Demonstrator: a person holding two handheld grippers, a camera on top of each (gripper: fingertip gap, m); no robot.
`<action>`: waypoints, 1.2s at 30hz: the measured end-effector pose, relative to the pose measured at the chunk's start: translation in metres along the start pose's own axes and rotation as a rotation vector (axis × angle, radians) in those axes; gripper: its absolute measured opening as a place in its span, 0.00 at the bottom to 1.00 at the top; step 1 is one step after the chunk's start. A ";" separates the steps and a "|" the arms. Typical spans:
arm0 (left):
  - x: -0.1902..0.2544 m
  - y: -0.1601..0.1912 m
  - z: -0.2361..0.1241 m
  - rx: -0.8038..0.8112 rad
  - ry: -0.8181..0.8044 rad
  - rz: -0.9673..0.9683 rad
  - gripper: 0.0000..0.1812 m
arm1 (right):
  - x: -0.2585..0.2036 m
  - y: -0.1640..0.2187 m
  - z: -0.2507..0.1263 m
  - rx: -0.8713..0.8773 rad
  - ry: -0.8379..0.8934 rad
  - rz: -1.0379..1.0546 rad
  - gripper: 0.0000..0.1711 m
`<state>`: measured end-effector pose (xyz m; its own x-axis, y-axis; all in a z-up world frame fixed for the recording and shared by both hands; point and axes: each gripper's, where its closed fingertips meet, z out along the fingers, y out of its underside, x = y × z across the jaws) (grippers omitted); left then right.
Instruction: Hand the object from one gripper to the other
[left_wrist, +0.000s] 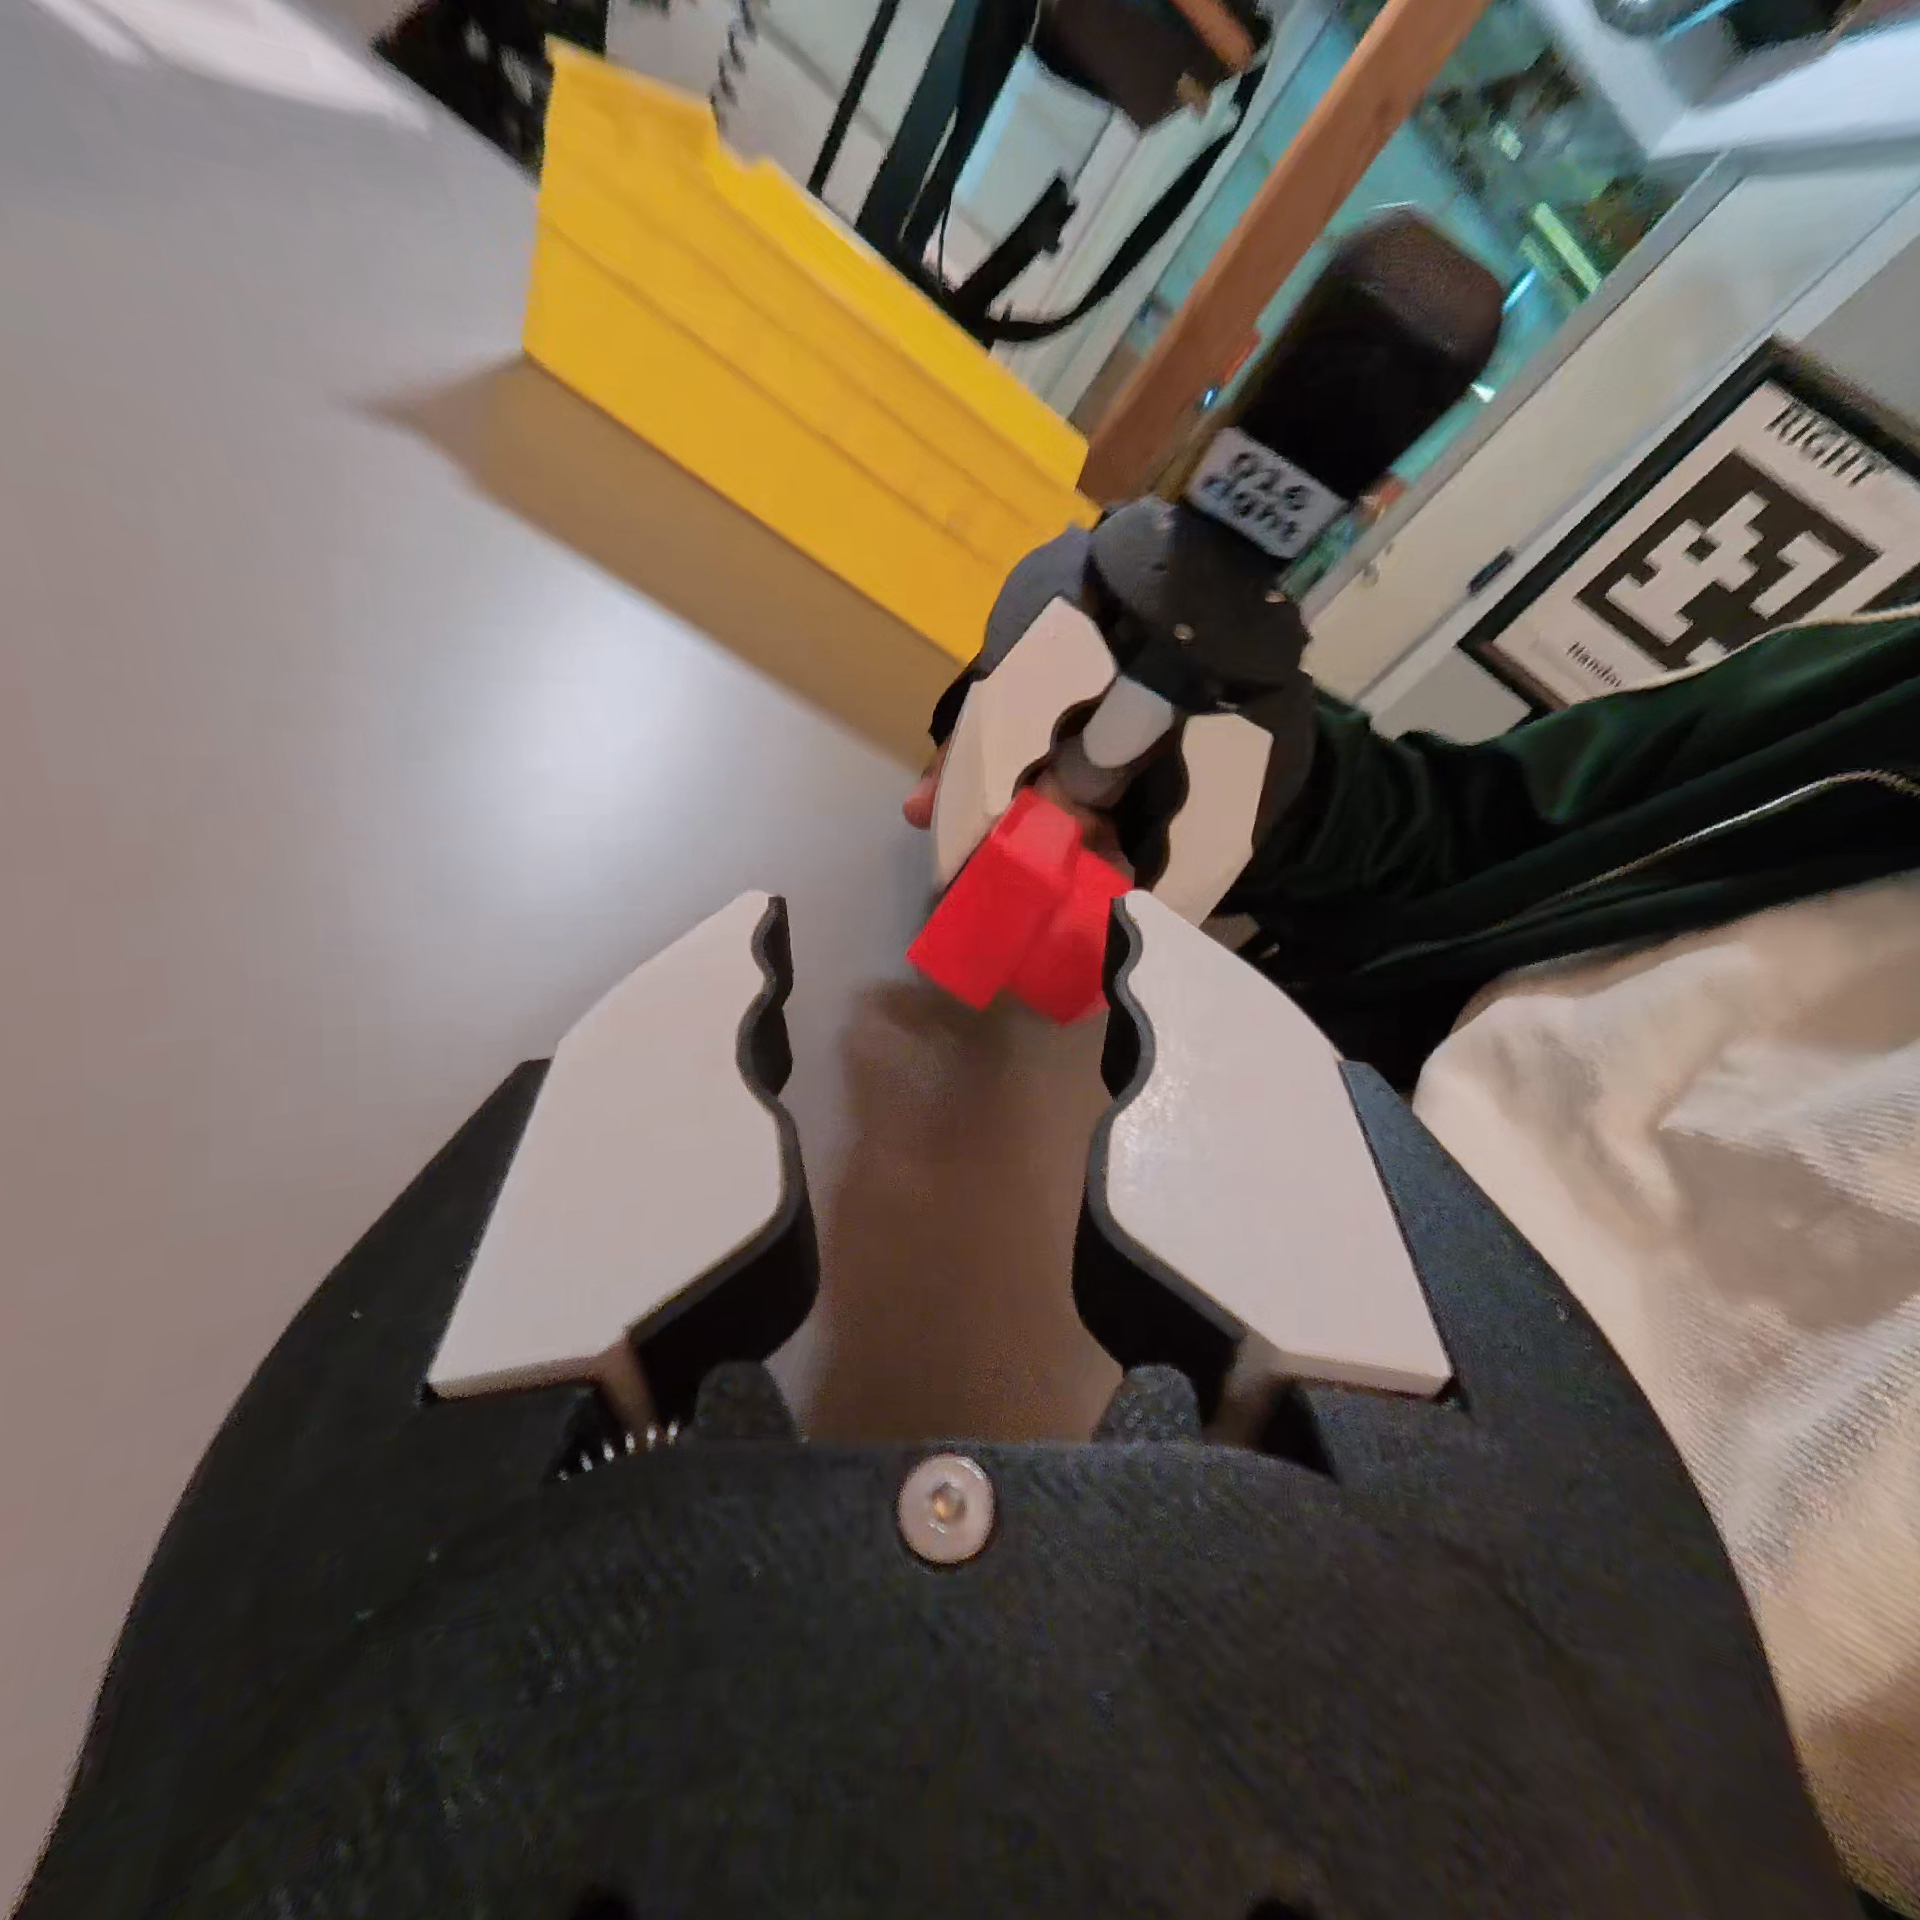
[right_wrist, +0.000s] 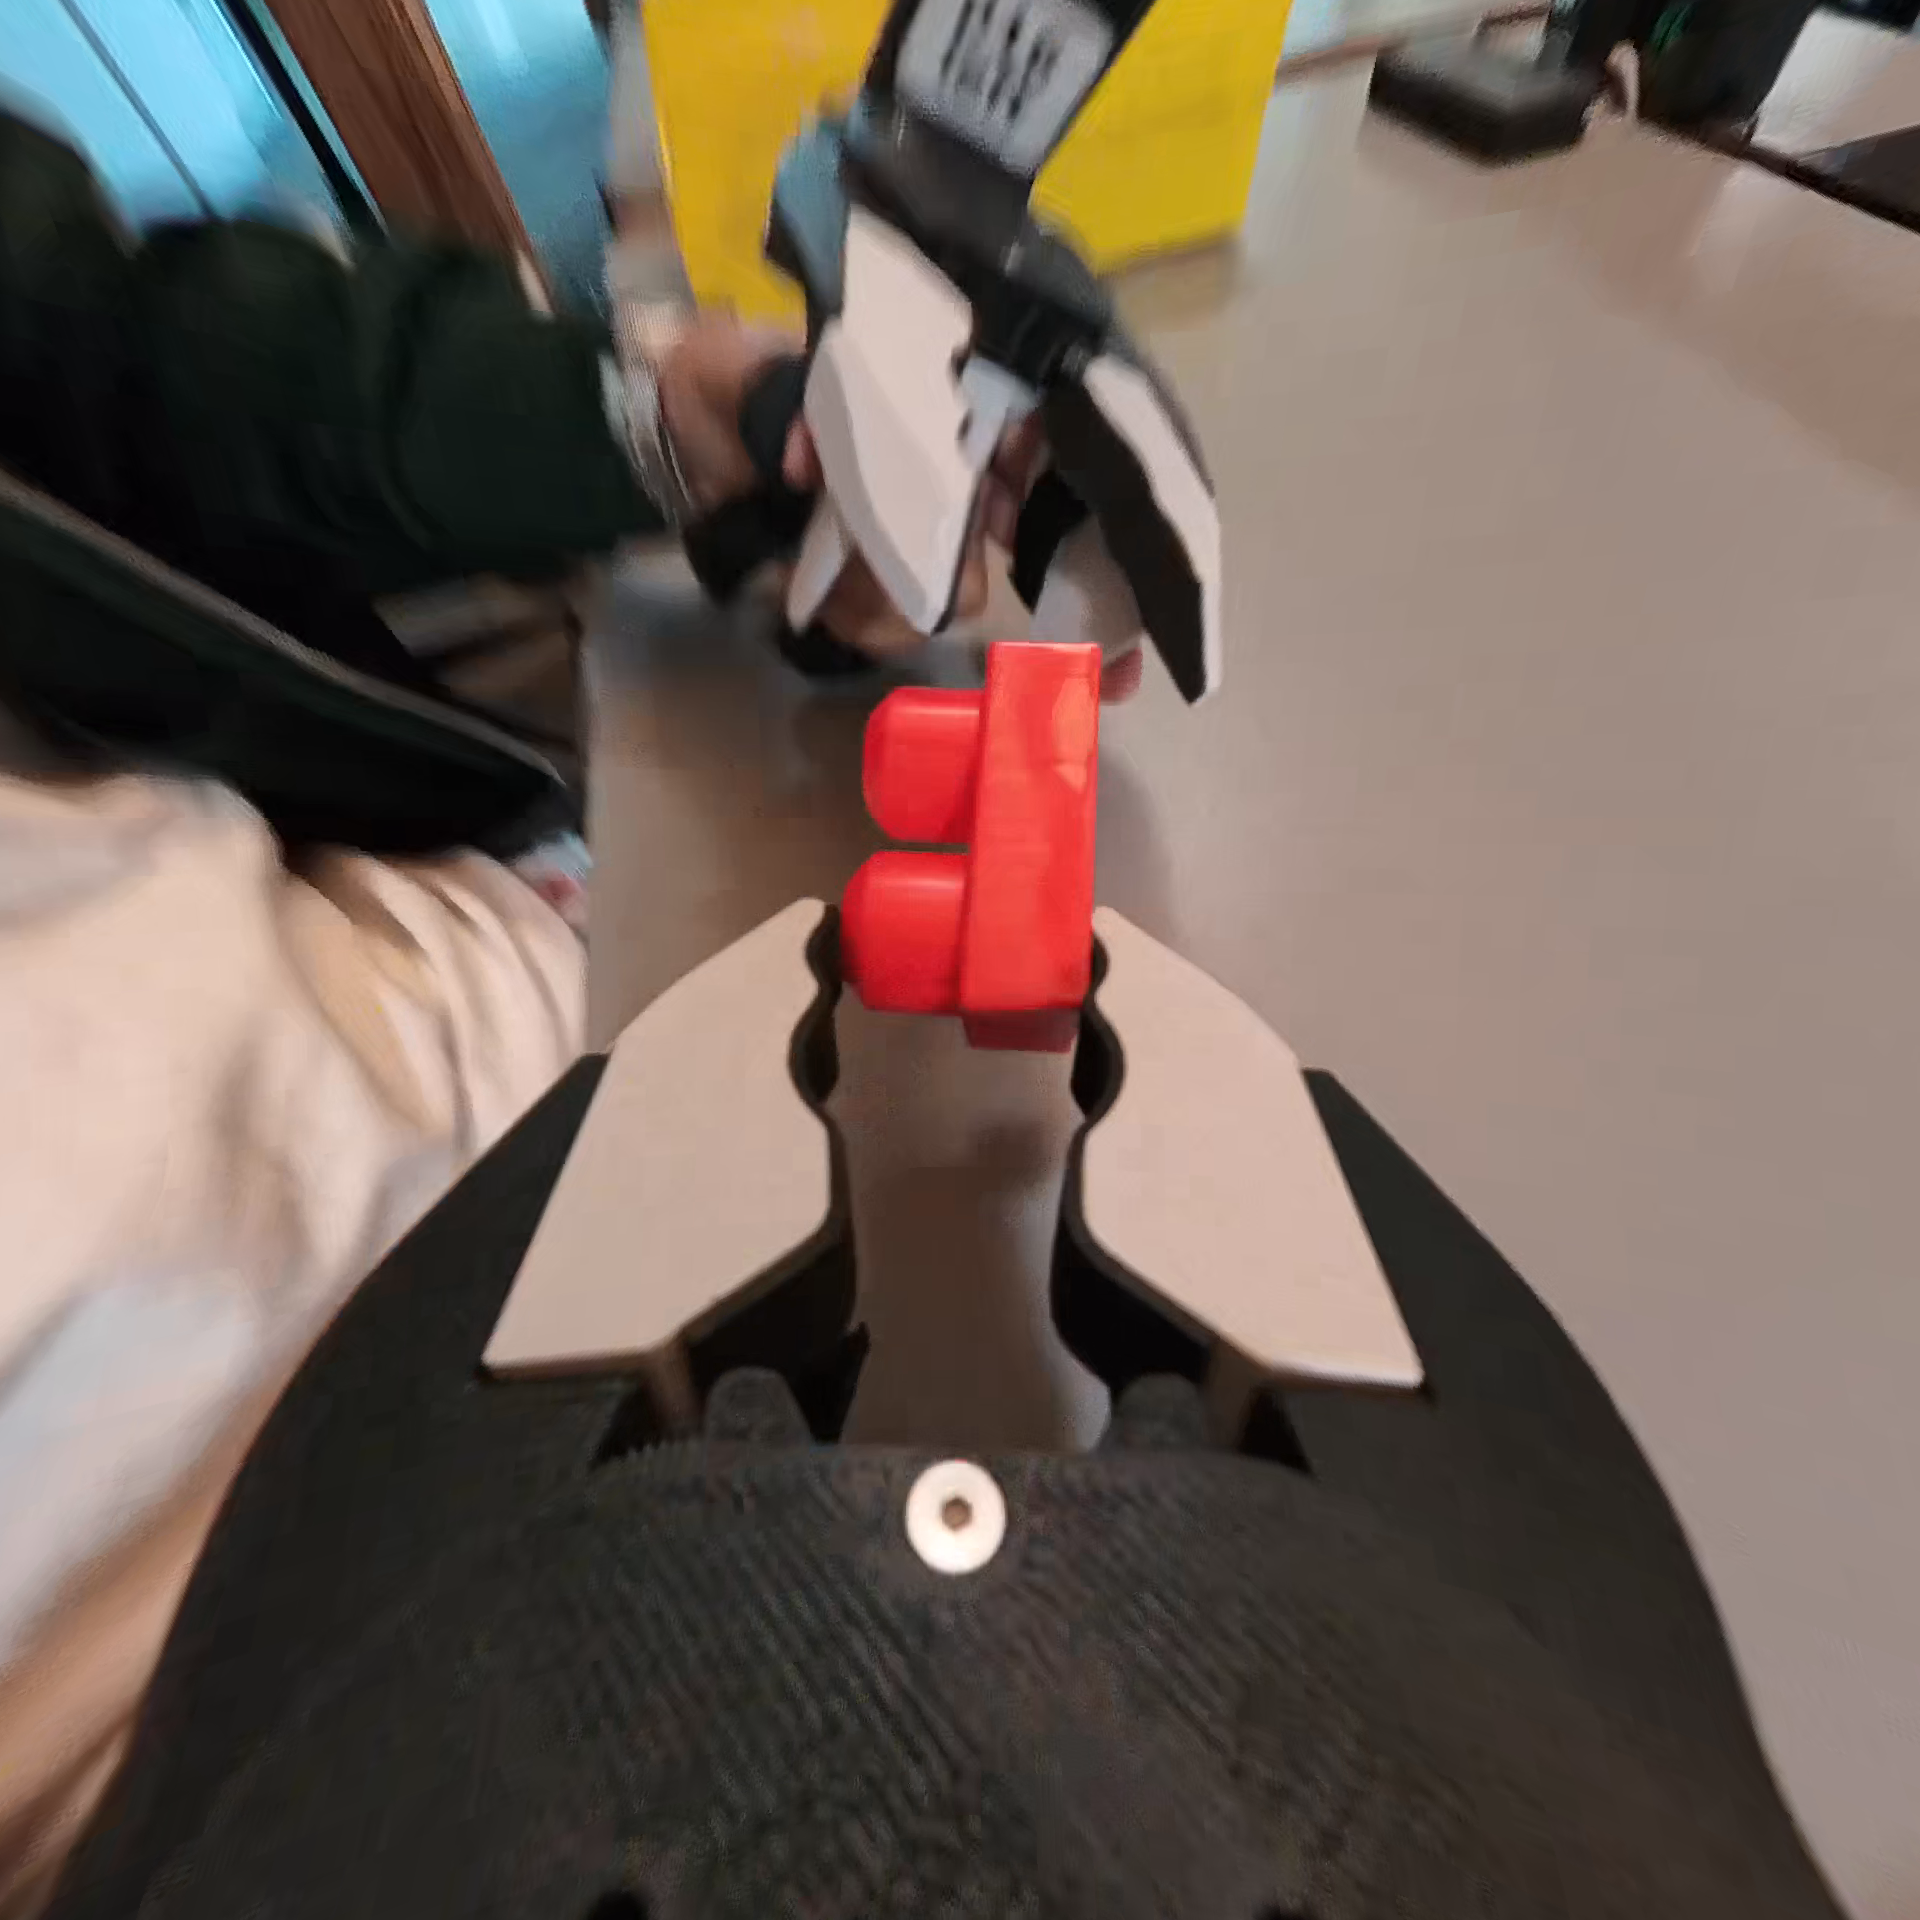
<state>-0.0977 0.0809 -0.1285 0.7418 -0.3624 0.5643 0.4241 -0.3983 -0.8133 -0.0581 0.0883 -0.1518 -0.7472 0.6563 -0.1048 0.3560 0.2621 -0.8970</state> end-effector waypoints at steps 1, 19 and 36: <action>0.003 -0.006 -0.002 0.034 0.009 0.014 0.32 | 0.000 -0.010 -0.007 0.077 -0.044 0.088 0.25; 0.045 0.014 0.030 -0.076 -0.059 0.612 0.37 | -0.038 -0.023 -0.038 0.144 -0.838 0.877 0.25; 0.045 -0.005 0.022 0.014 -0.053 0.488 0.20 | -0.007 -0.034 -0.037 0.341 -0.703 0.867 0.37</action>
<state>-0.0548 0.0855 -0.1027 0.8811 -0.4602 0.1087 0.0269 -0.1806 -0.9832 -0.0442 0.1011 -0.1042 -0.5122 -0.0421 -0.8578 0.8099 -0.3559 -0.4662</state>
